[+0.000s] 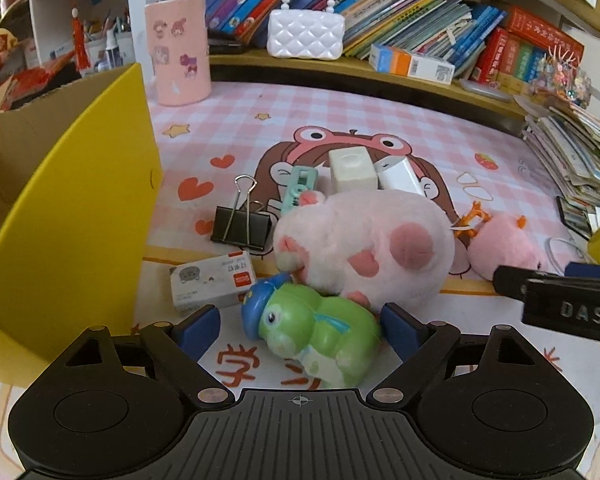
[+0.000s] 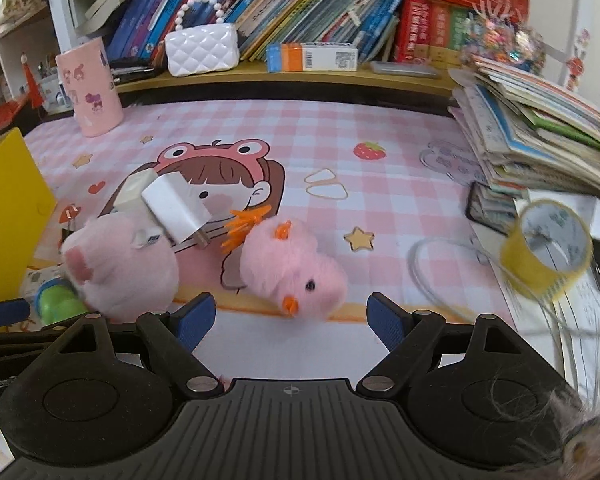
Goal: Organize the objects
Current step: 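Grasp the green figure with the left tool while the right tool grasps the pink chick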
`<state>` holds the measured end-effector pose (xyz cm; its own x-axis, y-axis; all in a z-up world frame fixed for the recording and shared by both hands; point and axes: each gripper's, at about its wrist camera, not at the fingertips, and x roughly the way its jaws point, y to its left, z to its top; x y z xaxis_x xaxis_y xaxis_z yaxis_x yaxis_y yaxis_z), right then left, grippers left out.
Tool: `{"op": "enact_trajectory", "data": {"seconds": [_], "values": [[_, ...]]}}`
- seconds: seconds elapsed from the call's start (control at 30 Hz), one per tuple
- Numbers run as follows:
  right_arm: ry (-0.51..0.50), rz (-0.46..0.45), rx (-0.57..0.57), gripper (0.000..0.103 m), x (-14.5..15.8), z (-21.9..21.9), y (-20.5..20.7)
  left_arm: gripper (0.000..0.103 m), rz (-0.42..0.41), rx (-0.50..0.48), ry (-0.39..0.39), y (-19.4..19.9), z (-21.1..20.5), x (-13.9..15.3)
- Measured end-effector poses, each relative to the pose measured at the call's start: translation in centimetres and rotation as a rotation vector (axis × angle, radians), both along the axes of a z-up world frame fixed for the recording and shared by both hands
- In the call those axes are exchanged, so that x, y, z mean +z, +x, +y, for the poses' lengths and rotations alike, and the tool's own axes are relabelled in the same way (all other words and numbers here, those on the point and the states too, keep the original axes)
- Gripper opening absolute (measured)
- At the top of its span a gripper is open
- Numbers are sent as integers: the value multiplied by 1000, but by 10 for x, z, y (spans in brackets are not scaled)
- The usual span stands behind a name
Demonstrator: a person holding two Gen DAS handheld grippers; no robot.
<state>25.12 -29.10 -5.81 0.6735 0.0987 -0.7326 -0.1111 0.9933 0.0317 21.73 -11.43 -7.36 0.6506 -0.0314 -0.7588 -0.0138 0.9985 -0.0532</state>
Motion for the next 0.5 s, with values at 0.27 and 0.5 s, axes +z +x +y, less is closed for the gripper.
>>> {"op": "enact_trajectory", "data": {"seconds": [0.27,0.5], "values": [[-70,20,108,81,-18,10,32,89,3,-36,-24,6,1,-5],[-100,44,128,58,-24,12,39,75,1,-73,-52,8,1,-6]]}}
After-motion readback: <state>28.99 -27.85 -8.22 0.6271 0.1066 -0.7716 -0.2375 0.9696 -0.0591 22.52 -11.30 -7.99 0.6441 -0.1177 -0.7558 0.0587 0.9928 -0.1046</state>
